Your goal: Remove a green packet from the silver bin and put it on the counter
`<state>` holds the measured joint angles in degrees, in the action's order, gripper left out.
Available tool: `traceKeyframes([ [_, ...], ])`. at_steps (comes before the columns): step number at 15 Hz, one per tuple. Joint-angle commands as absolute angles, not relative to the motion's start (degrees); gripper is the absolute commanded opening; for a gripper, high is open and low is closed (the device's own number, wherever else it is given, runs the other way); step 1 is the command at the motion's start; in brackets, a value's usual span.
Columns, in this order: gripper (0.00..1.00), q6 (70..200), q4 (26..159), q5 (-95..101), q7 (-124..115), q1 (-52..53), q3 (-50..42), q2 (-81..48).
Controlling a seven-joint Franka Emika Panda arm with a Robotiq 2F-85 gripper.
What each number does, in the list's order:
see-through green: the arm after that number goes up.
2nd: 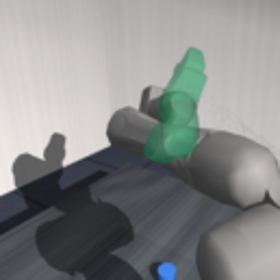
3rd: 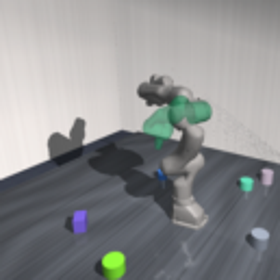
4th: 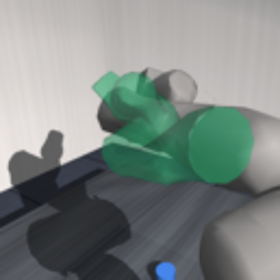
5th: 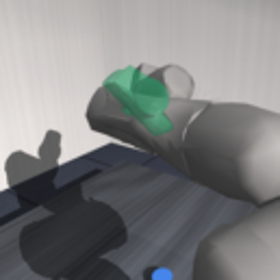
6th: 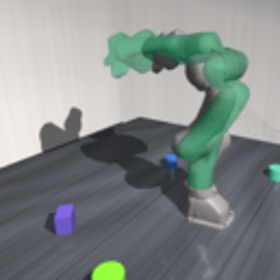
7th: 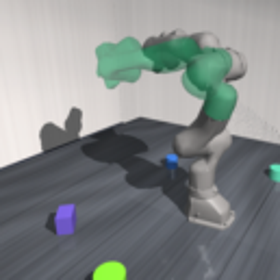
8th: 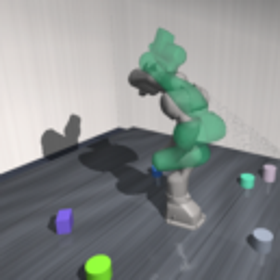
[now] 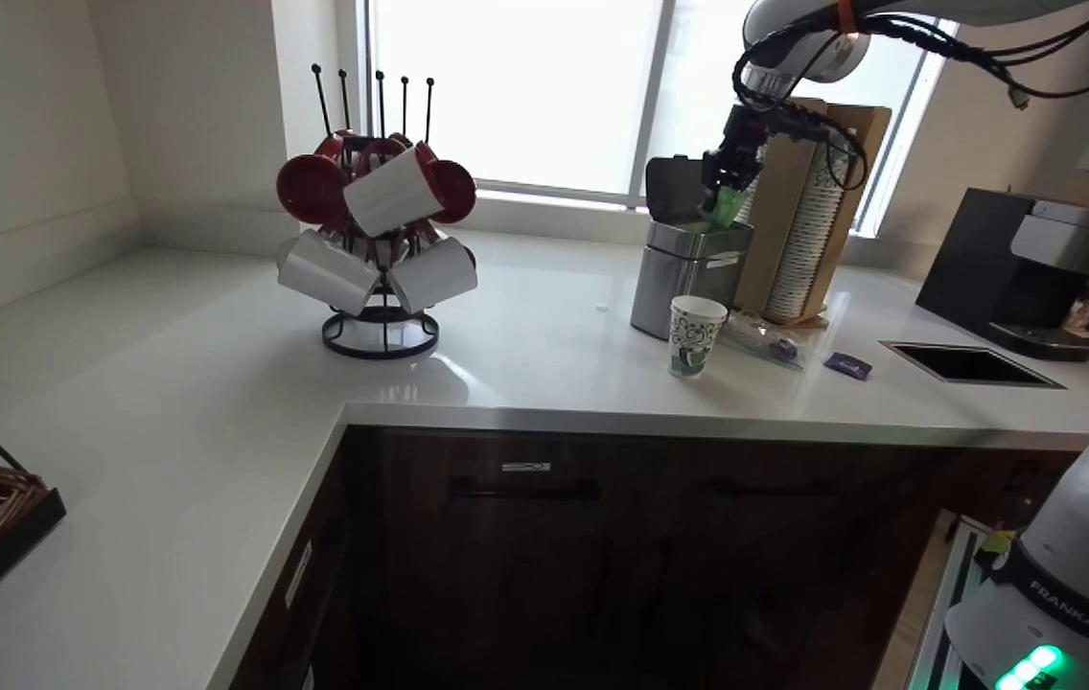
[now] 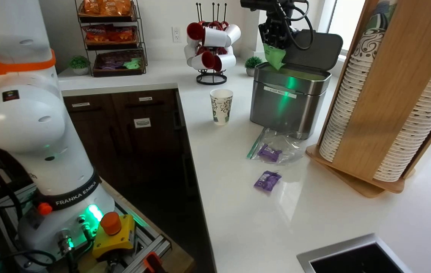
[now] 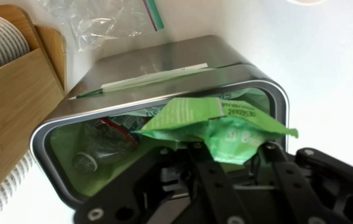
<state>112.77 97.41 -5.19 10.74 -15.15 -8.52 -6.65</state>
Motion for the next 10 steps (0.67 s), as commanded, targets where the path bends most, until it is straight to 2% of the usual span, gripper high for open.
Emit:
traceKeyframes([
  [1, 0.07, 115.90, 103.82, -2.90, 9.16, -13.68, -9.50, -0.27],
  [10, 0.07, 117.68, 115.19, -0.44, 10.64, -12.64, -10.10, 9.34],
])
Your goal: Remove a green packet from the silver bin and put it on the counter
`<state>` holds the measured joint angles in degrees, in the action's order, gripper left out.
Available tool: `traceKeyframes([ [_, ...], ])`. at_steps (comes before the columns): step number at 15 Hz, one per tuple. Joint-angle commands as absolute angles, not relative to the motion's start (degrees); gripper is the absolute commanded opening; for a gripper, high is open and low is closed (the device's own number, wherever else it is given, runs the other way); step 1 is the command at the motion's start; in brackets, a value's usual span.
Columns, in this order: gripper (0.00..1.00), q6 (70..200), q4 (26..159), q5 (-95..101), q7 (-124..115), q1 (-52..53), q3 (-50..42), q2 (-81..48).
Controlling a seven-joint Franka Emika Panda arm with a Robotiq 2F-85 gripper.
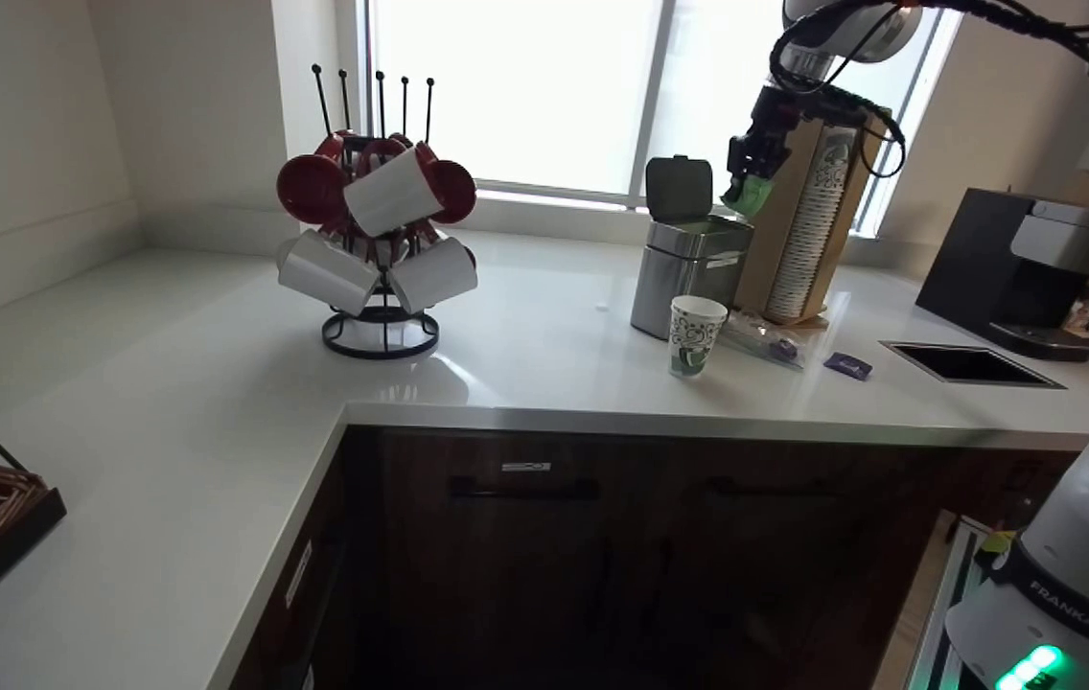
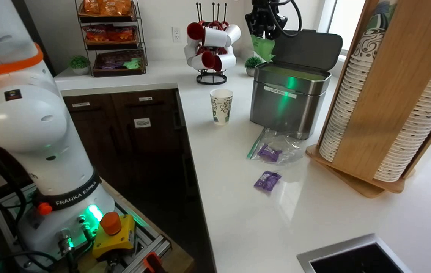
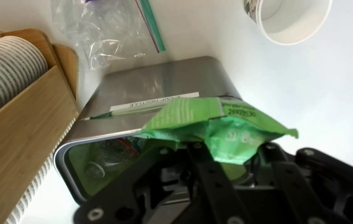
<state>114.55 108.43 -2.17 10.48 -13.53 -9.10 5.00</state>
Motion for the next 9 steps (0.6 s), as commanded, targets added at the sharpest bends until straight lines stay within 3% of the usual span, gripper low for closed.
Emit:
traceKeyframes([
  [1, 0.07, 118.29, 116.65, -0.22, 10.89, -12.65, -10.29, 10.07],
  [9, 0.07, 122.61, 124.60, -0.12, 10.81, -12.91, -12.35, 11.72],
])
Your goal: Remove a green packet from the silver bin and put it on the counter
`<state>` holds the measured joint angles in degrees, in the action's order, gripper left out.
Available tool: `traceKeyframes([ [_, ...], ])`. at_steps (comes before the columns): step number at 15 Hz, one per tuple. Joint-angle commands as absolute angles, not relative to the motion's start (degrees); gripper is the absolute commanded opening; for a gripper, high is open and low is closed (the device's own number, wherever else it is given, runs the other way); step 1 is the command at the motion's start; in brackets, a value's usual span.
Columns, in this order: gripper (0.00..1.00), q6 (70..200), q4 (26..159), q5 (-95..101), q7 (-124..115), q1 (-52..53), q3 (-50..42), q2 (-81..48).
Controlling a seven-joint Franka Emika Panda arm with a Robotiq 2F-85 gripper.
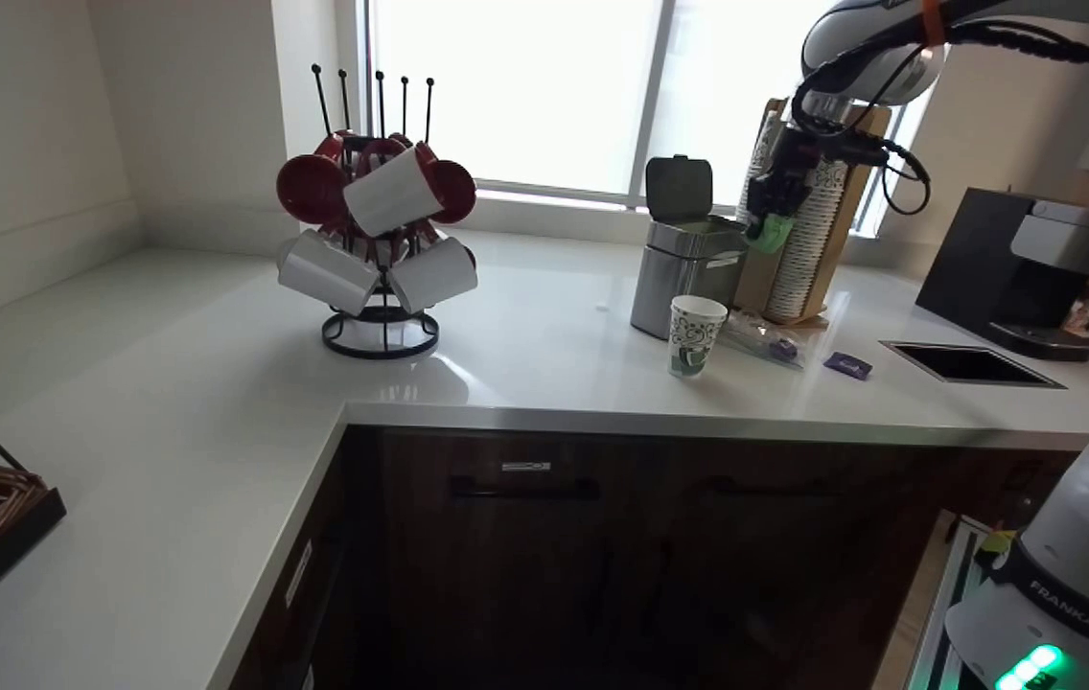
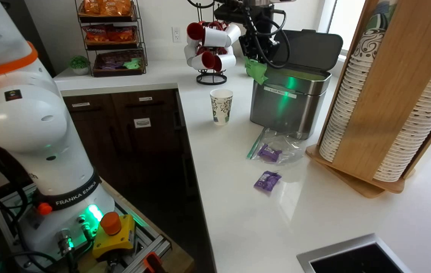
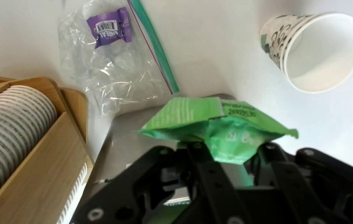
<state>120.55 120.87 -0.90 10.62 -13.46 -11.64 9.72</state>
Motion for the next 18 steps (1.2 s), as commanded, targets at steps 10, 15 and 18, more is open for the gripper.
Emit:
traceKeyframes([
  [10, 0.93, 123.96, 127.21, 0.35, 10.33, -12.99, -12.45, 12.91],
  [15, 1.00, 124.06, 127.67, 0.42, 9.68, -13.12, -12.57, 14.11],
  [18, 1.00, 124.53, 128.78, 0.75, 9.23, -13.19, -12.51, 15.61],
])
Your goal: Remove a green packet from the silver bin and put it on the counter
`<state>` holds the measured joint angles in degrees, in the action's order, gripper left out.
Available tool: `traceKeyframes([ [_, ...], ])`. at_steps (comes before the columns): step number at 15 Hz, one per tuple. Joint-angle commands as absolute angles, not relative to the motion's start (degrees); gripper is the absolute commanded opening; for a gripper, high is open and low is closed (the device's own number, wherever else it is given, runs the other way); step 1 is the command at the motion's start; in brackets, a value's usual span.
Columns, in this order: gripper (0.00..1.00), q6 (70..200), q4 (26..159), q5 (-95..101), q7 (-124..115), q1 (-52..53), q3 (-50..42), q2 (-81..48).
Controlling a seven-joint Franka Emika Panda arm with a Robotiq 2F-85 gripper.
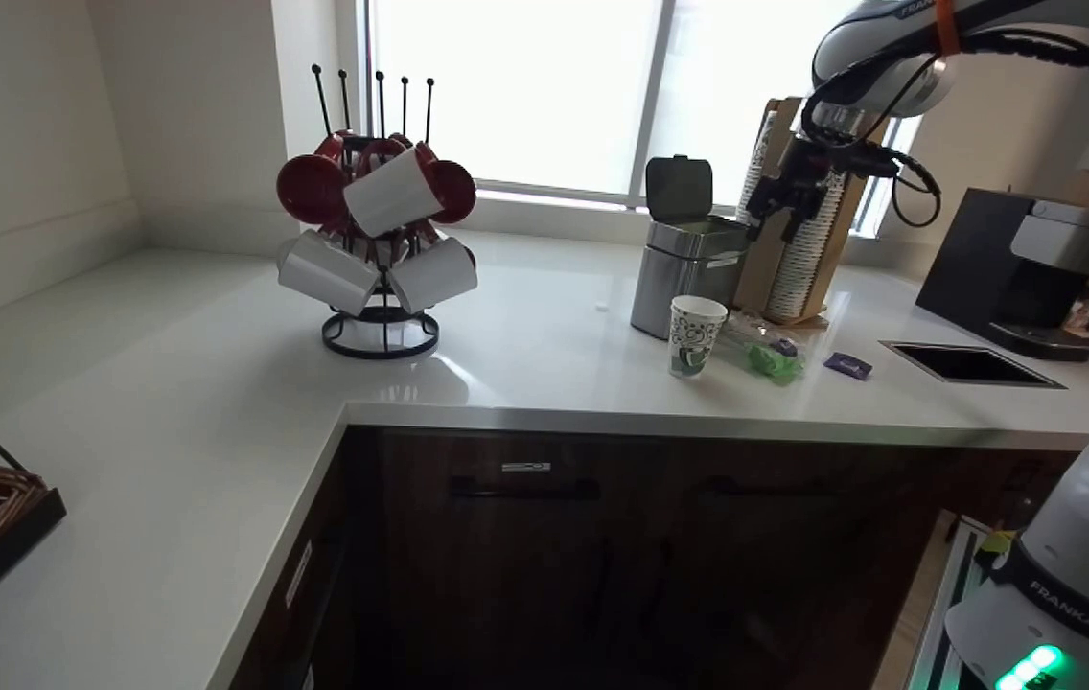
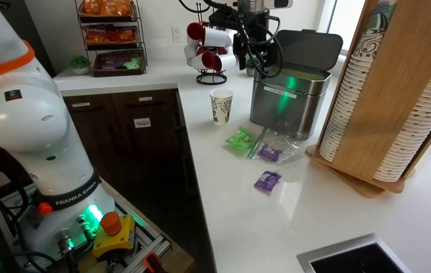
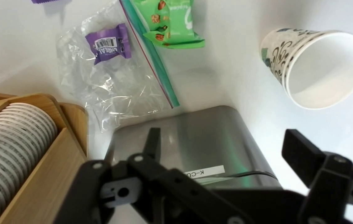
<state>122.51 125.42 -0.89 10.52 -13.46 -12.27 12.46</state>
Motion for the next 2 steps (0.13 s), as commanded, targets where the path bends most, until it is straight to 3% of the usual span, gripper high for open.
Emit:
traceKeyframes([
  [1, 1.00, 125.42, 129.64, 1.42, 9.21, -13.27, -12.40, 16.15],
  [2, 1.00, 122.66, 126.00, -0.43, 10.37, -12.79, -12.94, 13.40],
])
